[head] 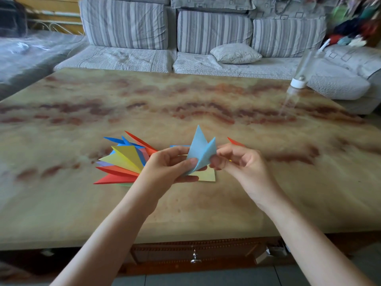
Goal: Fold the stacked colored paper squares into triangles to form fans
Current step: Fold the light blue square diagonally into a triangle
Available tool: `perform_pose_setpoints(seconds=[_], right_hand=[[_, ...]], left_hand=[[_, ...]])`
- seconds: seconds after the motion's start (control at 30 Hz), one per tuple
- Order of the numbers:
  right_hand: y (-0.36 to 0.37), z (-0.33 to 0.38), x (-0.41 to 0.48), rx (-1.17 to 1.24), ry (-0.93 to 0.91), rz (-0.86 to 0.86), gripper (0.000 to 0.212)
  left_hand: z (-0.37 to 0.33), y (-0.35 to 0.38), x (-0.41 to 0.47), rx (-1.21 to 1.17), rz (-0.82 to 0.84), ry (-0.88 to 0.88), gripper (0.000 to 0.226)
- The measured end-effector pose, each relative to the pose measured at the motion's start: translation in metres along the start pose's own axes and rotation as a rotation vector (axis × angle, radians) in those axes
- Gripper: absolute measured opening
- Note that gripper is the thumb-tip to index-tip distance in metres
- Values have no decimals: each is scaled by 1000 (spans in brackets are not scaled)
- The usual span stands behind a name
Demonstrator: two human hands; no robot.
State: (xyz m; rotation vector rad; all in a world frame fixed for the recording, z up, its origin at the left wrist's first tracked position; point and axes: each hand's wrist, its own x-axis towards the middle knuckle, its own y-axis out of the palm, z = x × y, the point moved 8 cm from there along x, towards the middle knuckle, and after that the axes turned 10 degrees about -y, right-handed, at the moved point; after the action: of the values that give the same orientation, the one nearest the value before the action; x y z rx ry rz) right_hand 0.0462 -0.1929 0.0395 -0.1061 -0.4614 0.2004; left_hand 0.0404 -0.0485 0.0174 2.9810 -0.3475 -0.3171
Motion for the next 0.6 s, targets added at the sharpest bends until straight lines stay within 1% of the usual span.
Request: perform_pose_setpoints(seconds=[0.13,0.2,0.27,0.37,0.6], right_hand=[[-6,-8,-2,98,89,-155,4],[-9,-10,-3,115,101,-210,8],[-12,-9,-2,138,103,-238,11],[-12,-8,-2,146,98,-209,13],[1,-9,-4,74,116,-66,14]], left_hand=[[3,6,-1,70,13,2,21],[4,8,-1,90,11,-1,19],[3,8,-1,97,-12,-6,23],[1,5,0,72,-42,0,31],[-11,-3,-3,-78,-157,123,22]])
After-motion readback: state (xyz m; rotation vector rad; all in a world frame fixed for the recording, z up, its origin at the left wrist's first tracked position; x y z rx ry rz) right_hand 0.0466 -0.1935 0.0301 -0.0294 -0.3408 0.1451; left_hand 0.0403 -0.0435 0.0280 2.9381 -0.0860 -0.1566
